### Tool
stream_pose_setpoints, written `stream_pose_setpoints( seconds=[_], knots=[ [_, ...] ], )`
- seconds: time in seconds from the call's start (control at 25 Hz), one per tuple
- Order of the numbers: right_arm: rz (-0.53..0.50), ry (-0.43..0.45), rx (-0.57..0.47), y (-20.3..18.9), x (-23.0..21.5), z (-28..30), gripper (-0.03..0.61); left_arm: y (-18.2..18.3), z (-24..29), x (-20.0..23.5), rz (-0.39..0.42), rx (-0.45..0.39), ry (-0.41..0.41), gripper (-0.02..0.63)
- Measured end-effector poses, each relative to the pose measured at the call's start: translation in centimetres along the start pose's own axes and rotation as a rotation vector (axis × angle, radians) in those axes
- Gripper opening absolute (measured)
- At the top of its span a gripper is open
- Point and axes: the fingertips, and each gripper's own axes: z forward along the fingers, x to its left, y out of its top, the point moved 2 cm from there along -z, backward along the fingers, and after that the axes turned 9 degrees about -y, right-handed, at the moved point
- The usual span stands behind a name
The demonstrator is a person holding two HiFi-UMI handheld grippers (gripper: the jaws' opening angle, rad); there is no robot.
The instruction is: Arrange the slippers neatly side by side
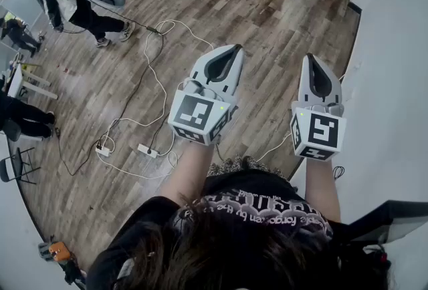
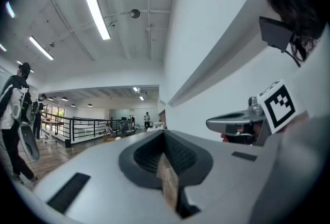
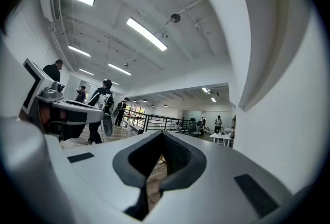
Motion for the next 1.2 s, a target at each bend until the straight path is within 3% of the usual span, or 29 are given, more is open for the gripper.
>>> stream_pose_setpoints(
  seconds=[0.6,0.8,1.0,1.2],
  knots=[
    [0.028,0.032,-0.004,-0.8,-0.4,2.9,0.003,-1.5,1.9,2.3,-0.012,0.021,0.026,-0.003],
    [0.000,0.024,0.003,-2.1,-1.4,4.3,0.003,-2.1,3.0,2.2,-0.012,-0.008,-0.022,-0.003],
    [0.039,0.010,-0.012,-2.9,-2.8,6.0,0.003,-3.1,3.7,2.7,0.039,0.002,-0.070,-0.003],
    [0.050,0.060,0.002,-3.4,-1.2,10.6,0.003,-3.6,4.7,7.1,0.022,0.010,-0.067,-0.003]
  ],
)
